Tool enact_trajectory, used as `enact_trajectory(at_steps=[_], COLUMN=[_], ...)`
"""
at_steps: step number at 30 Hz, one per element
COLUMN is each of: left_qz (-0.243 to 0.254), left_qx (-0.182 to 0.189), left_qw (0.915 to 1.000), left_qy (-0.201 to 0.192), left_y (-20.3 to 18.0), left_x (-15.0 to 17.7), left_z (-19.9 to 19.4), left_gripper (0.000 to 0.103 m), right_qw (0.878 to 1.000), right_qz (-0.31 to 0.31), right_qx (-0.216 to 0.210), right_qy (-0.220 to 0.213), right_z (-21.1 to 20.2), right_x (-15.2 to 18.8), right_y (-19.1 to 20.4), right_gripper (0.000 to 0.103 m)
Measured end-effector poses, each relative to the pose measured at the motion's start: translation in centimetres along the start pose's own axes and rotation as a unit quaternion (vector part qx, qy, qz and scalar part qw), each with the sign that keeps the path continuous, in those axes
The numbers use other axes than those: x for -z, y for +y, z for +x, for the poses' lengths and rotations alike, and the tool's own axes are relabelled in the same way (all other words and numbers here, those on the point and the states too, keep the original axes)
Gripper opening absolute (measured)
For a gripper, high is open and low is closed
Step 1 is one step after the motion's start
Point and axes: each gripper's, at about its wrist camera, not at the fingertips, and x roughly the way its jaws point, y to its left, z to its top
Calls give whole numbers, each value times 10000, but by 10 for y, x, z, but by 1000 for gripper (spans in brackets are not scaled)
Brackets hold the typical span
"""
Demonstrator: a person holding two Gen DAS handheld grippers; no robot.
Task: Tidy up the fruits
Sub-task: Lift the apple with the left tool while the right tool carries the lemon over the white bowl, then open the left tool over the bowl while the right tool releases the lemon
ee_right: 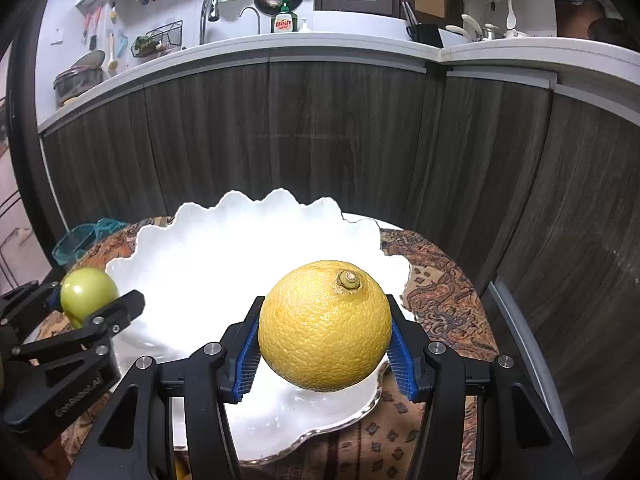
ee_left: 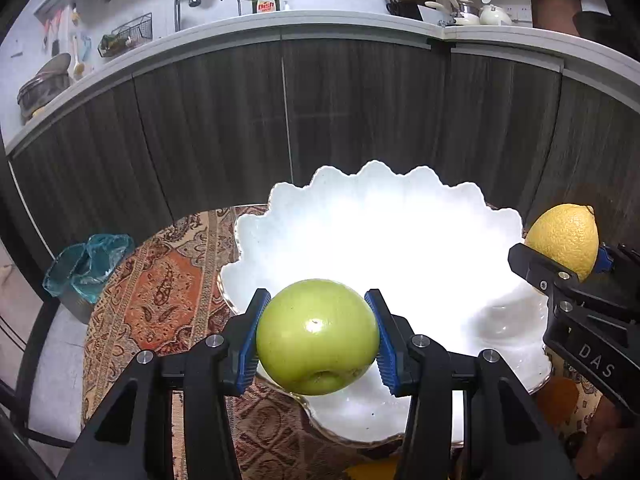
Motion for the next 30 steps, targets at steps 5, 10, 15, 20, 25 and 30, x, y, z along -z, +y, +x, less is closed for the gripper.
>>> enact_trajectory(at_steps=[5,10,15,20,25,30], left_qz=[-23,51,37,6,13,3], left_qx=[9,-105,-332,-488,-599,-575], left_qw=[10000,9999,9993,9984,9974,9978], left_qy=[58,31,-154,-269,-410,-338], left_y=[0,-1,5,7,9,10], left_x=[1,1,-1,-2,-3,-1], left_z=[4,4,-5,-14,-24,-24], left_gripper=[48,67,83,97,102,102], right_qw=[10000,9999,9967,9953,9953,9953], right_qz=[7,-15,-135,-131,-45,-41], right_qx=[30,120,683,773,753,758], right_qy=[33,52,-424,-565,-600,-604], right_z=[1,1,-18,-28,-32,-34], right_x=[-1,0,-4,-6,-6,-5], right_y=[-1,-1,1,1,-2,-2], right_gripper=[56,58,98,98,98,98])
